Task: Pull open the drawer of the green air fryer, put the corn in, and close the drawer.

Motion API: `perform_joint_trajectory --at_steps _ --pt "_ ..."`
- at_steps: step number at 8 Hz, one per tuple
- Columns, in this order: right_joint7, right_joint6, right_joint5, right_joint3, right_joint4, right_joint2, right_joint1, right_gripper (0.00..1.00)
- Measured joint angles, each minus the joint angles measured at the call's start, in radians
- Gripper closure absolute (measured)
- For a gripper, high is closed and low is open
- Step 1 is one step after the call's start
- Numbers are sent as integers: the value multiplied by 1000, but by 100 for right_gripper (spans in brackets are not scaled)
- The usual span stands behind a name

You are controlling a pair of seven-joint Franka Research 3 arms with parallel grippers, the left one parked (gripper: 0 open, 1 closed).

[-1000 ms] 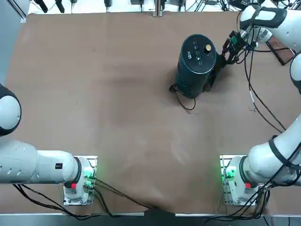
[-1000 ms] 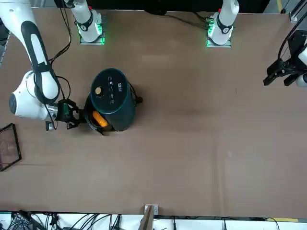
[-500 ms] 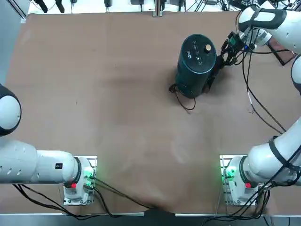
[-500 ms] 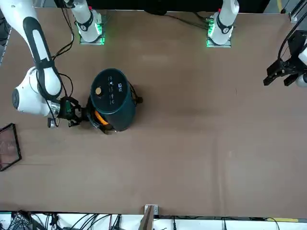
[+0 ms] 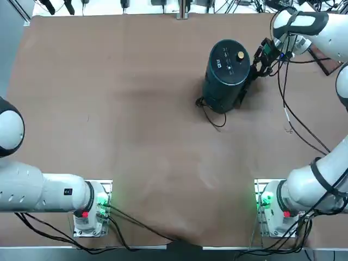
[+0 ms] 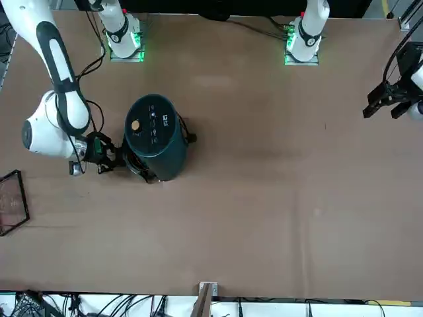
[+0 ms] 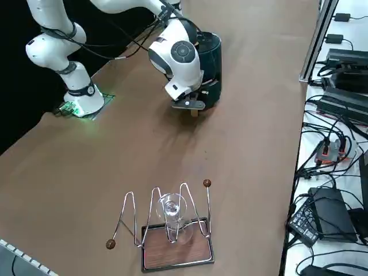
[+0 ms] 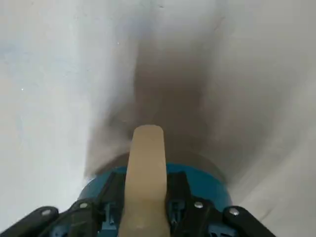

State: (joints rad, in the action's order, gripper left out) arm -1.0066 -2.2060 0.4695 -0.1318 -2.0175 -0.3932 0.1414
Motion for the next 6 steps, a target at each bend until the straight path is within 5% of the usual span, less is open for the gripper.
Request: perform_joint_trajectory --at_steps 6 --pt "0 -53 33 -4 -49 38 -20 55"
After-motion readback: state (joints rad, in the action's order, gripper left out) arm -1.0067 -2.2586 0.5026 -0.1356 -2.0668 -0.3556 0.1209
